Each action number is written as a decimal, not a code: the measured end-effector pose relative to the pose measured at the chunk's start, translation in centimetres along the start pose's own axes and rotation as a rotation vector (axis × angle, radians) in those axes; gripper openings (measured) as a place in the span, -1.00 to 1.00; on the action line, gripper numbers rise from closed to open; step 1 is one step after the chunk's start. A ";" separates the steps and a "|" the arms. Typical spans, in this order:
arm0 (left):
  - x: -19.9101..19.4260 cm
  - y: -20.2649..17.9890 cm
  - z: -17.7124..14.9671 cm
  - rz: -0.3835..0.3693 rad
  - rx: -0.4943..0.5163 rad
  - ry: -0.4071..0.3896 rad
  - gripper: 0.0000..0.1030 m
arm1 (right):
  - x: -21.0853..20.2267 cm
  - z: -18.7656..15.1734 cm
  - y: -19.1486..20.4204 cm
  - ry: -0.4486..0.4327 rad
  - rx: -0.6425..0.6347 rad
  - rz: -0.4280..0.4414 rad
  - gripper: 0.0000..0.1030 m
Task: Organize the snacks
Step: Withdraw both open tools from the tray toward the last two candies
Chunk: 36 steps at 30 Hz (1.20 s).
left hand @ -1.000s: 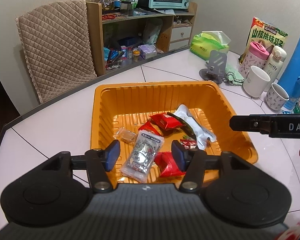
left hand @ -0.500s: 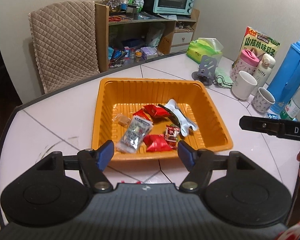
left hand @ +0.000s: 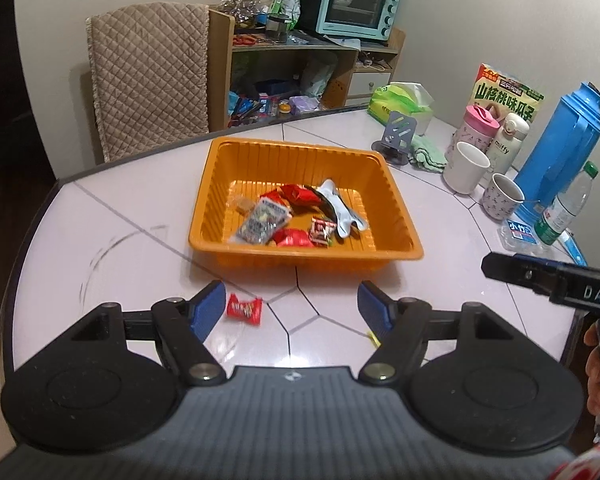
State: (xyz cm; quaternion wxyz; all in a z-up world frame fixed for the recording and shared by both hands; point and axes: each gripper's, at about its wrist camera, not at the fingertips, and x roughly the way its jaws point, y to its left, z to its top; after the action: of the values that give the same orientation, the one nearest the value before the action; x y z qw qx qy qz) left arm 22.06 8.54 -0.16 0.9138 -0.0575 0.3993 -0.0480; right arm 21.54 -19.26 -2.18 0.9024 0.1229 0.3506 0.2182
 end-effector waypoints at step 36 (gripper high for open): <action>-9.0 -3.9 -13.7 0.065 -0.075 0.098 0.40 | -7.9 -12.0 3.1 0.211 -0.136 0.028 0.40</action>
State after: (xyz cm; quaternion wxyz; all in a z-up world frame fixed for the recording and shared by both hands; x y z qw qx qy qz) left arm 5.71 5.01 -2.31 0.8914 -0.0766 0.4466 -0.0062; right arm 7.19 -19.49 -5.12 0.8636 0.0427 0.4263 0.2659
